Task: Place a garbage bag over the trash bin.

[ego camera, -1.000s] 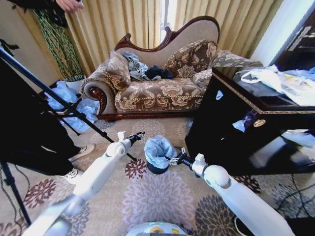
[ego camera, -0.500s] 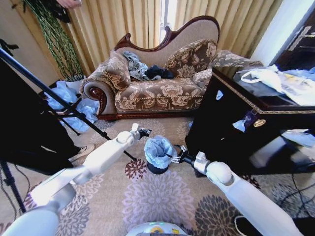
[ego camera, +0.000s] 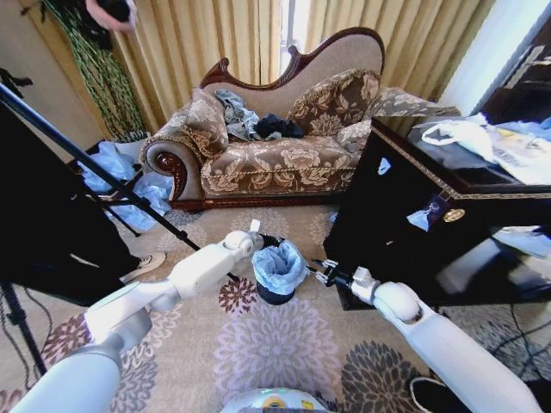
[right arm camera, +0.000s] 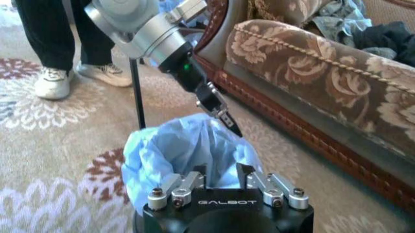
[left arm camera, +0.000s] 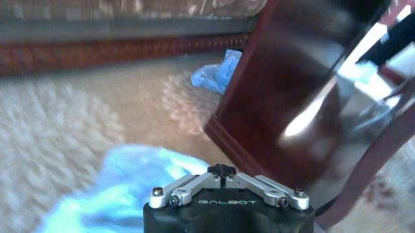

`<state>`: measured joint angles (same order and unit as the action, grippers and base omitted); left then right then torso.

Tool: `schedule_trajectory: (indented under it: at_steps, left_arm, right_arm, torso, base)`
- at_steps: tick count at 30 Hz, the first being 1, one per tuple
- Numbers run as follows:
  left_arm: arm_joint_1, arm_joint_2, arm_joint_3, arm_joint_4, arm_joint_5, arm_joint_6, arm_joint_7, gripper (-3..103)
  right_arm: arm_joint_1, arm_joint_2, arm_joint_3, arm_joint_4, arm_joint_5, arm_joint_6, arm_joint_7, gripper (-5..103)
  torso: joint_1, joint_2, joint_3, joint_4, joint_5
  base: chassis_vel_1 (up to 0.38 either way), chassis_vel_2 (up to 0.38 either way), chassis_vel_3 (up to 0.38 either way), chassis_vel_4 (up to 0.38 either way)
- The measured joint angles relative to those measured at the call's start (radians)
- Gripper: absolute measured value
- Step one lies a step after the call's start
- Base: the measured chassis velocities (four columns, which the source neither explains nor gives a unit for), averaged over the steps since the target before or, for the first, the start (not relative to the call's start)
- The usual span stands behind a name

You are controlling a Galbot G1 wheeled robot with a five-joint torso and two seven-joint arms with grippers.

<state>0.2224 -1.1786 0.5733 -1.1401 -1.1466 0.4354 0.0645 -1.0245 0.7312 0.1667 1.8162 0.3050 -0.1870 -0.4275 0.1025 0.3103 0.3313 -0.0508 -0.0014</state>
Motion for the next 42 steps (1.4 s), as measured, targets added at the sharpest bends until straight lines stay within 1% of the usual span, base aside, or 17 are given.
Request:
schedule_trajectory:
  at_steps: [1,2,5,6,7,8,9,10,12,13,14,17,19,34,38,40,42]
  left_arm:
    - [0.0,0.0,0.0,0.0,0.0,0.0,0.0,0]
    - [0.02,-0.019,-0.025,0.0,-0.056,0.018,-0.037,0]
    - [0.086,-0.067,-0.122,-0.013,-0.226,0.073,-0.204,0]
    - [0.086,-0.067,-0.122,-0.013,-0.226,0.073,-0.204,0]
    - [0.106,-0.08,-0.158,-0.014,-0.261,0.084,-0.267,0]
    - [0.115,-0.085,-0.176,-0.016,-0.276,0.092,-0.303,0]
    - [0.126,-0.089,-0.2,-0.019,-0.293,0.102,-0.348,0]
    - [0.126,-0.089,-0.2,-0.019,-0.293,0.102,-0.348,0]
    - [0.15,-0.091,-0.259,-0.029,-0.326,0.116,-0.43,0]
    - [0.156,-0.093,-0.275,-0.024,-0.332,0.118,-0.441,0]
    - [0.156,-0.093,-0.275,-0.024,-0.332,0.118,-0.441,0]
    - [0.169,-0.114,-0.335,0.037,-0.35,0.119,-0.454,0]
    - [0.174,-0.125,-0.358,0.055,-0.353,0.119,-0.453,0]
    - [0.218,-0.258,-0.519,0.17,-0.369,0.132,-0.465,0]
    - [0.229,-0.292,-0.556,0.174,-0.395,0.142,-0.532,0]
    - [0.229,-0.318,-0.574,0.194,-0.407,0.137,-0.601,0]
    - [0.228,-0.325,-0.586,0.202,-0.409,0.132,-0.627,0]
  right_arm:
    - [0.0,0.0,0.0,0.0,0.0,0.0,0.0,30]
    - [-0.012,-0.006,0.014,0.0,0.0,0.004,0.0,35]
    - [-0.021,-0.018,0.028,-0.003,0.011,0.008,0.016,51]
    - [-0.021,-0.018,0.028,-0.003,0.011,0.008,0.016,51]
    - [-0.019,-0.019,0.028,-0.006,0.016,0.008,0.019,57]
    - [-0.016,-0.021,0.027,-0.009,0.019,0.008,0.02,57]
    - [-0.012,-0.021,0.023,-0.012,0.023,0.008,0.022,62]
    - [-0.012,-0.021,0.023,-0.012,0.023,0.008,0.022,62]
    - [0.003,-0.019,0.01,-0.025,0.032,0.008,0.028,73]
    - [0.008,-0.015,0.005,-0.029,0.036,0.009,0.029,79]
    - [0.008,-0.015,0.005,-0.029,0.036,0.009,0.029,79]
    - [0.018,-0.012,-0.019,-0.026,0.052,0.017,0.031,94]
    - [0.021,-0.014,-0.028,-0.023,0.057,0.021,0.031,98]
    - [0.036,-0.027,-0.055,-0.022,0.064,0.019,0.033,100]
    - [0.038,-0.031,-0.06,-0.018,0.068,0.018,0.033,100]
    - [0.042,-0.026,-0.06,-0.018,0.075,0.019,0.035,100]
    - [0.043,-0.026,-0.06,-0.017,0.079,0.019,0.035,100]
  torso:
    - [0.0,0.0,0.0,0.0,0.0]
    - [0.0,0.0,0.0,-0.0001,-0.0001]
    - [0.0,0.0,0.0,-0.0001,0.0]
    - [0.0,0.0,0.0,-0.0001,0.0]
    - [0.0,0.0,0.0,-0.0002,0.0]
    - [0.0,0.0,0.0,-0.0002,0.0]
    - [0.0,0.0,0.0,-0.0001,0.0]
    - [0.0,0.0,0.0,-0.0001,0.0]
    - [0.0,0.0,0.0,0.0001,0.0]
    - [0.0,0.0,0.0,0.0001,0.0001]
    - [0.0,0.0,0.0,0.0001,0.0001]
    - [0.0,0.0,0.0,0.0002,0.0]
    - [0.0,0.0,0.0,0.0002,-0.0001]
    - [0.0,0.0,0.0,0.0,-0.0002]
    - [0.0,0.0,0.0,0.0,-0.0001]
    - [0.0,0.0,0.0,-0.0001,-0.0003]
    - [0.0,0.0,0.0,-0.0001,-0.0003]
  base:
    - [0.0,0.0,0.0,0.0]
    - [0.0,0.0,0.0,0.0]
    - [0.0,0.0,0.0,0.0]
    - [0.0,0.0,0.0,0.0]
    - [0.0,0.0,0.0,0.0]
    - [0.0,0.0,0.0,0.0]
    - [0.0,0.0,0.0,0.0]
    - [0.0,0.0,0.0,0.0]
    - [0.0,0.0,0.0,0.0]
    - [0.0,0.0,0.0,0.0]
    - [0.0,0.0,0.0,0.0]
    - [0.0,0.0,0.0,0.0]
    - [0.0,0.0,0.0,0.0]
    - [0.0,0.0,0.0,0.0]
    - [0.0,0.0,0.0,0.0]
    - [0.0,0.0,0.0,0.0]
    - [0.0,0.0,0.0,0.0]
